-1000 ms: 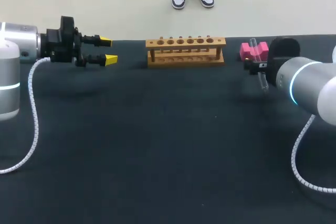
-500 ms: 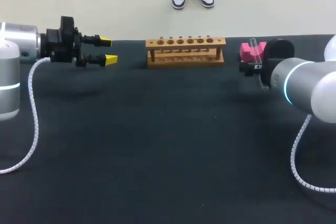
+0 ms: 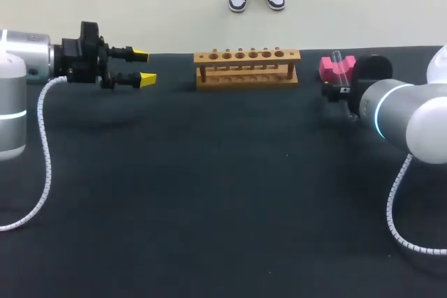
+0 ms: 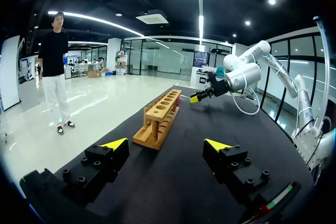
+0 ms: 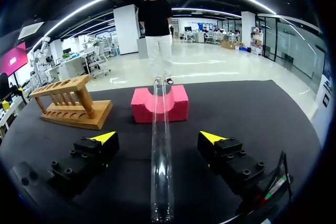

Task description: Grasp the test tube, adjust it, and insert it.

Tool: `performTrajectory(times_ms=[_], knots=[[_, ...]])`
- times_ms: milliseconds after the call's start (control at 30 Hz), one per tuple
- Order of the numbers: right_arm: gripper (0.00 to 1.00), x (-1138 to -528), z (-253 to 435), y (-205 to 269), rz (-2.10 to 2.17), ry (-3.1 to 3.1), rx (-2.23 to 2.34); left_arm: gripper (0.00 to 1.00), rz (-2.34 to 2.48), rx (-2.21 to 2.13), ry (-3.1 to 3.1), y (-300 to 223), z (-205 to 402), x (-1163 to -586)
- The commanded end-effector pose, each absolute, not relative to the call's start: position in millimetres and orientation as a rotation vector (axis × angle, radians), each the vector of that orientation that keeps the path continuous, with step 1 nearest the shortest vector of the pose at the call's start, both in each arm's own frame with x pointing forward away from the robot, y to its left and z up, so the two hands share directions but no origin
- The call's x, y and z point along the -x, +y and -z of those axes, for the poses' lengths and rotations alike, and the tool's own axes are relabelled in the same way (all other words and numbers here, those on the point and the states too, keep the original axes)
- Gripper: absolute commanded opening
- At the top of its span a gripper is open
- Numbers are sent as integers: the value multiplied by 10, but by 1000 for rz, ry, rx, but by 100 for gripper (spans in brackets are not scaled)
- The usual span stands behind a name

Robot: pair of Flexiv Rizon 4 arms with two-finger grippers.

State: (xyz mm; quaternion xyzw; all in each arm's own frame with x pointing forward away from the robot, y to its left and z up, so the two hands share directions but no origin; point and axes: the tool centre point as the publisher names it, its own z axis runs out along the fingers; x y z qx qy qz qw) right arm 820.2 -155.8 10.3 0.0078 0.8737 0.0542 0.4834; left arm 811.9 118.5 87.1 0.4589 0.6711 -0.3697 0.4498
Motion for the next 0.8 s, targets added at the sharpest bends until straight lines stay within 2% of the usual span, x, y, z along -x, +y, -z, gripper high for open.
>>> performTrajectory(times_ms=[33,267,400,433,533,600,633,700,800], knots=[[100,-8196,-24,-1616,-205,1722,15,100,917,-1136,1655,1187,-858,-8136],[100,-8218,8,-1642,-210,1732,34,100,917,-1136,1655,1187,-858,-8136],[93,-8234,18,-1652,-213,1733,37,100,917,-1136,1655,1187,-858,-8136],[84,-8241,26,-1653,-217,1735,40,100,917,-1136,1655,1187,-858,-8136],[70,-8248,34,-1651,-220,1737,45,100,917,-1136,1655,1187,-858,-8136],[69,-8249,35,-1651,-221,1737,45,100,917,-1136,1655,1187,-858,-8136],[64,-8259,45,-1656,-222,1739,47,100,917,-1136,1655,1187,-858,-8136],[62,-8267,45,-1660,-223,1739,48,100,917,-1136,1655,1187,-858,-8136],[46,-8277,45,-1665,-226,1739,54,100,917,-1136,1655,1187,-858,-8136]])
